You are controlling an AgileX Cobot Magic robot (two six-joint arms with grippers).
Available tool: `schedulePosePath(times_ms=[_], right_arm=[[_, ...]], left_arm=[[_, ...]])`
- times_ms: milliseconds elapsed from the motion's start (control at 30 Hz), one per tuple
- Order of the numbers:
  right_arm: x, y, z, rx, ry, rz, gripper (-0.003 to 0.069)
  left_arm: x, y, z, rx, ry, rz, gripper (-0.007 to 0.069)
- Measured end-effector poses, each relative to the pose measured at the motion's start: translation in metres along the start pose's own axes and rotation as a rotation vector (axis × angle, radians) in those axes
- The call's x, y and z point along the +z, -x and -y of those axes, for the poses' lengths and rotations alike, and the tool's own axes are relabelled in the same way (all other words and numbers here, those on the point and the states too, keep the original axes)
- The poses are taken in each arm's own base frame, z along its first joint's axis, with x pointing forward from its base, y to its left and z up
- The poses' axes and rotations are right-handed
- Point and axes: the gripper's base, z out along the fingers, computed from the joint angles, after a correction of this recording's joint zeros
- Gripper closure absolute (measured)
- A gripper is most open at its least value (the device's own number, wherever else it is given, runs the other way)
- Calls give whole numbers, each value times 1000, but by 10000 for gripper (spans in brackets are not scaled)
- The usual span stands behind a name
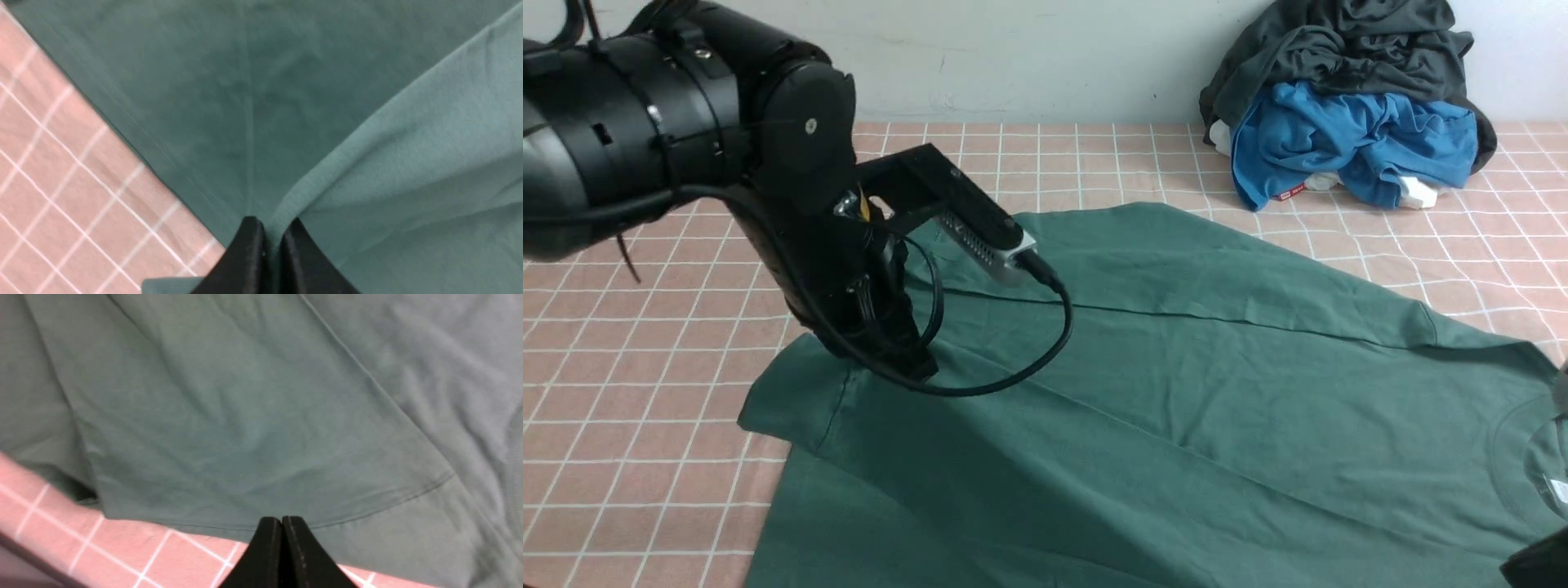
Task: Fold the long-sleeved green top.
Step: Use the left arm to drag and place the cuff at the centered position on the left edge of the fabric, then use the left arm to clamp the cuff farthest from it
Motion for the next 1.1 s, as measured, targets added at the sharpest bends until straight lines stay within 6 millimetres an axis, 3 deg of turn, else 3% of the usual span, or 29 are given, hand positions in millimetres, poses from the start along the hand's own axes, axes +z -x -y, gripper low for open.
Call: schedulePosePath(times_ms=[200,400,567,800,867,967,1100], right_arm=[[0,1,6,18,-62,12,674],[0,1,6,21,-62,12,674],[0,3,6,20,-63,35,674],[7,10,8,14,-78,41,674],[10,12,9,11,-81,34,674],[20,23,11,8,-83,-5,674],[24,46,13,8,-82,-12,674]], left_arm=[[30,22,-9,29,20,-58,605],[61,26,-14,39,18,-123,598],[86,24,-22,13,7,-155,521],[91,20,-40,-124,11,-140,295],[89,21,-45,-160,10,-132,264],[84,25,-69,-281,-7,-99,194],[80,32,-97,-370,-13,-35,176]])
